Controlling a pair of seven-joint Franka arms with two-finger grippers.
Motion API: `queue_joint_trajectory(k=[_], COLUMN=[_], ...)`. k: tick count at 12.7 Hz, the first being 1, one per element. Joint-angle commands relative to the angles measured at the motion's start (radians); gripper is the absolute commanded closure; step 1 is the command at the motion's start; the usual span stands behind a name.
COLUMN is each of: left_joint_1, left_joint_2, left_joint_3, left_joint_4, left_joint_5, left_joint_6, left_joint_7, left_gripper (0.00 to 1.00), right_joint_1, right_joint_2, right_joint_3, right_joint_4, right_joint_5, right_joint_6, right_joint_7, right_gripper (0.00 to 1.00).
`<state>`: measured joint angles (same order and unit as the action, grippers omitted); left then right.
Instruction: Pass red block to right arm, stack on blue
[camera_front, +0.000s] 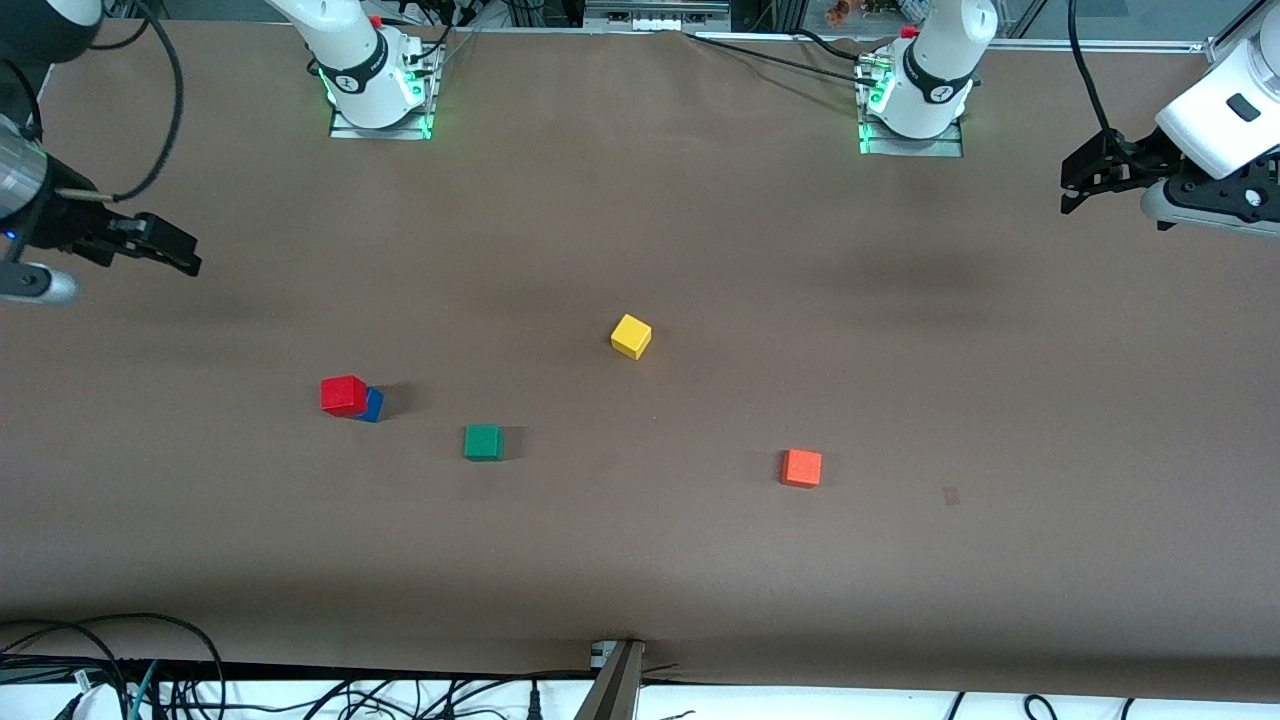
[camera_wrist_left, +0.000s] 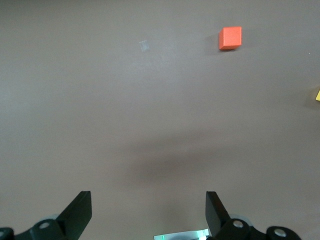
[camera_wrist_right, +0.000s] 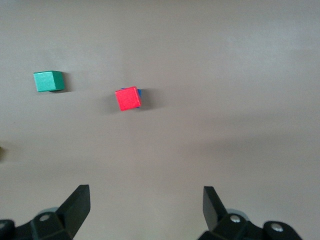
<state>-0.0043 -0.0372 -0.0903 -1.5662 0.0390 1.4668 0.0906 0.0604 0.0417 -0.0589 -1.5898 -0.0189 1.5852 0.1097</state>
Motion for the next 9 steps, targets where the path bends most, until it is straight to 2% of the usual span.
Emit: queue_joint_trajectory(k=[1,9], left_joint_1=[-0.013,-0.003], left_joint_2=[-0.023,-0.021], left_joint_3=[0.011,0.007], left_joint_4=[-0.026,-0.026], left_joint_5=[-0.004,-0.016], left_joint_6=[0.017,0.020], left_joint_7=[-0.023,-0.047], left_gripper=[0.00,0.00], right_joint_1=[-0.013,-0.016], right_joint_2=[-0.045,-0.043], right_joint_3=[-0.030,-0.012], right_joint_4=[-0.061,-0.053], right_joint_5=[0.023,0.014], right_joint_6=[0.024,0.021], right_joint_7=[-0.056,-0.067], right_gripper=[0.00,0.00])
